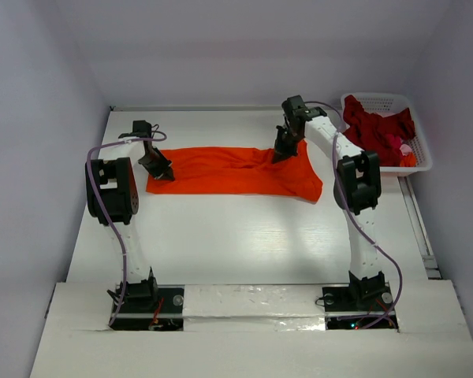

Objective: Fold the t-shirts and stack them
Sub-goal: Fold the tshirt

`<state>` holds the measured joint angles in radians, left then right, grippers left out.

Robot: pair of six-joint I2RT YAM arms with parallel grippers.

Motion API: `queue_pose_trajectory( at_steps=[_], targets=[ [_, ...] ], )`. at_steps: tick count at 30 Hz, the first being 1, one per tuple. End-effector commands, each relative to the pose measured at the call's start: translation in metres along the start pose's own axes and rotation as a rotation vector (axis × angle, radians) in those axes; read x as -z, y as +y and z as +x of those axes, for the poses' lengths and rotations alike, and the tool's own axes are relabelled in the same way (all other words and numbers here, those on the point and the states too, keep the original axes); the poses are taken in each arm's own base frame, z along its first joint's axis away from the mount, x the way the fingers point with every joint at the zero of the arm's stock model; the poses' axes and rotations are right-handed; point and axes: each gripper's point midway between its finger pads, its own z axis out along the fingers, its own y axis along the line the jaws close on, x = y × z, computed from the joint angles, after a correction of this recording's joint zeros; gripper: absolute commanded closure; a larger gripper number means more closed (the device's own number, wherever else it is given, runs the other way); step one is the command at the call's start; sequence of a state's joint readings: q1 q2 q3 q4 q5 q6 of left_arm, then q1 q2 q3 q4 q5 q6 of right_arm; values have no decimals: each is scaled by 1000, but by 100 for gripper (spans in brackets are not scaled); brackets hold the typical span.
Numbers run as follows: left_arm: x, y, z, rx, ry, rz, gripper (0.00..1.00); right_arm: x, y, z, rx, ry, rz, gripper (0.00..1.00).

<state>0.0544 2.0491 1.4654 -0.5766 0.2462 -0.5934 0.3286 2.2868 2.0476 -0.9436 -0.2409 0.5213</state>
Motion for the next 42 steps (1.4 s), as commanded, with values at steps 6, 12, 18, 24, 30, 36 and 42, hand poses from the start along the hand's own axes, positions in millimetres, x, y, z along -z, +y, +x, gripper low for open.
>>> queue_pose_trajectory(
  at_steps=[6, 12, 18, 24, 30, 36, 42],
  targets=[
    [3, 3, -7, 23, -13, -34, 100, 0, 21, -11, 4, 5, -61, 100],
    [-2, -4, -23, 26, -22, -48, 100, -5, 19, -6, 1, 24, -65, 100],
    [-11, -9, -30, 36, -22, -42, 100, -7, 9, -1, 9, 26, -29, 100],
    [-7, -6, -29, 17, -20, -57, 100, -5, 11, -2, 13, 20, -33, 100],
    [-8, 10, 0, 20, 28, -82, 100, 12, 23, -11, 22, -8, -63, 100],
    [-7, 19, 32, -6, 50, -126, 100, 54, 47, -22, 40, -80, -137, 100],
    [-6, 18, 59, -34, 79, -154, 100, 103, 65, -24, 64, -154, -197, 100]
  ],
)
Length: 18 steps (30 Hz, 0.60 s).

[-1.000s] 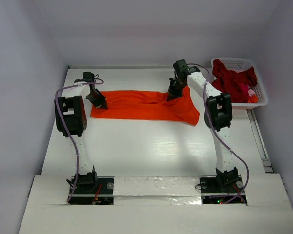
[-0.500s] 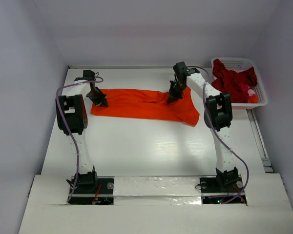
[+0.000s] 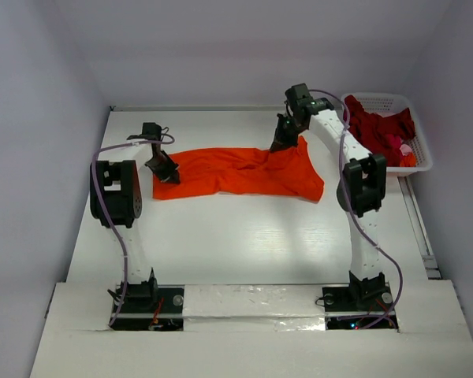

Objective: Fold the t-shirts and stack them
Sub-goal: Fold the tshirt

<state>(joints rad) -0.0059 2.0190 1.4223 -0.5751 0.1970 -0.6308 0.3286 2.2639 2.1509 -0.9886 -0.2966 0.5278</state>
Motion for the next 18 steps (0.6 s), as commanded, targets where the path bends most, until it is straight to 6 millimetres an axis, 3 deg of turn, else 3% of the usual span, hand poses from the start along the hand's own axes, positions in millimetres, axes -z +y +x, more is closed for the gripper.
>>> queue_pose_trajectory(
  at_steps=[1, 7, 12, 18],
  targets=[
    [-2, 20, 43, -26, 88, -106, 100, 71, 43, -13, 54, -121, -113, 100],
    [0, 16, 96, -77, 154, -124, 100, 93, 45, -5, 68, -151, -129, 100],
    [4, 32, 143, -119, 210, -173, 100, 113, 52, -1, 82, -179, -157, 100],
    [22, 57, 185, -172, 253, -217, 100, 134, 59, 1, 96, -210, -186, 100]
  ],
)
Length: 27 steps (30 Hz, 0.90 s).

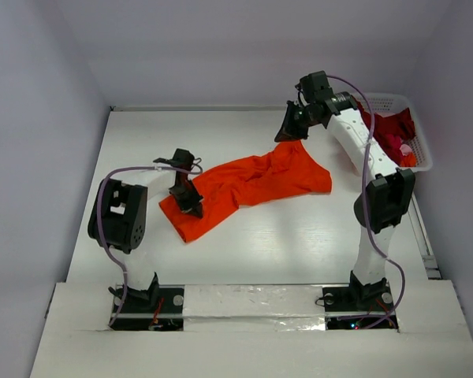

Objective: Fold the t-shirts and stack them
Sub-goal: Fold the tshirt

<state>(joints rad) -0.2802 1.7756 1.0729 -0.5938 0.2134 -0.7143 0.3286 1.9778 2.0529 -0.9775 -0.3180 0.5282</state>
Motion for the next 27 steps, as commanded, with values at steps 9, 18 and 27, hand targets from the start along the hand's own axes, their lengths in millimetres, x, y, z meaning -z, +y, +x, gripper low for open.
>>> queue_pose_trajectory(
  at_steps=[9, 18, 27],
  targets=[
    [9, 63, 125, -163, 174, -219, 100, 53, 30, -4, 45, -97, -86, 100],
    [3, 74, 187, -331, 271, -264, 100, 63, 24, 11, 44, -98, -87, 100],
    [-13, 49, 246, -644, 387, -304, 100, 72, 20, 20, 35, -105, -80, 100]
  ],
)
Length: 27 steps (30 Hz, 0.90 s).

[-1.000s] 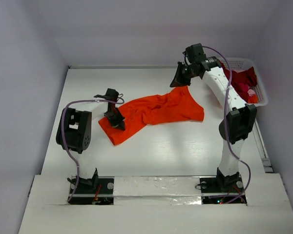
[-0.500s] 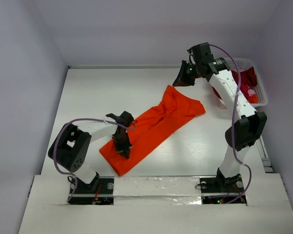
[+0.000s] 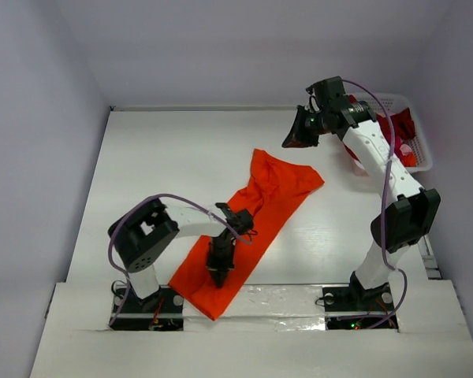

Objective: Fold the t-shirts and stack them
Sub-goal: Fold the tshirt

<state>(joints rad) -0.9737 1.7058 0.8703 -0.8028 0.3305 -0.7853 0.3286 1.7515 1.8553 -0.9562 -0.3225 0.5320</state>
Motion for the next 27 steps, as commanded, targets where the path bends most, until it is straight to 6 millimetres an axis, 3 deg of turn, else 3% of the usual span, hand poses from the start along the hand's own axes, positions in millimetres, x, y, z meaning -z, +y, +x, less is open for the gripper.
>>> queue_pose_trajectory(
  at_steps=[1, 7, 14, 19, 23, 27],
  targets=[
    [-16, -17, 1, -134, -2, -52, 100, 20, 16, -7, 23, -67, -51, 100],
    [-11, -45, 9, -292, -8, -75, 100, 25, 11, -5, 29, -76, -27, 100],
    [19, -59, 16, -338, -45, -60, 100, 24, 9, -5, 32, -77, -18, 100],
    [30, -60, 18, -351, -52, -57, 100, 22, 11, -7, 31, -71, -18, 100],
    [37, -50, 17, -324, -86, -99, 100, 22, 10, -8, 34, -74, -14, 100],
    [67, -44, -2, -174, -197, -60, 100, 23, 9, -8, 35, -73, -6, 100]
  ],
)
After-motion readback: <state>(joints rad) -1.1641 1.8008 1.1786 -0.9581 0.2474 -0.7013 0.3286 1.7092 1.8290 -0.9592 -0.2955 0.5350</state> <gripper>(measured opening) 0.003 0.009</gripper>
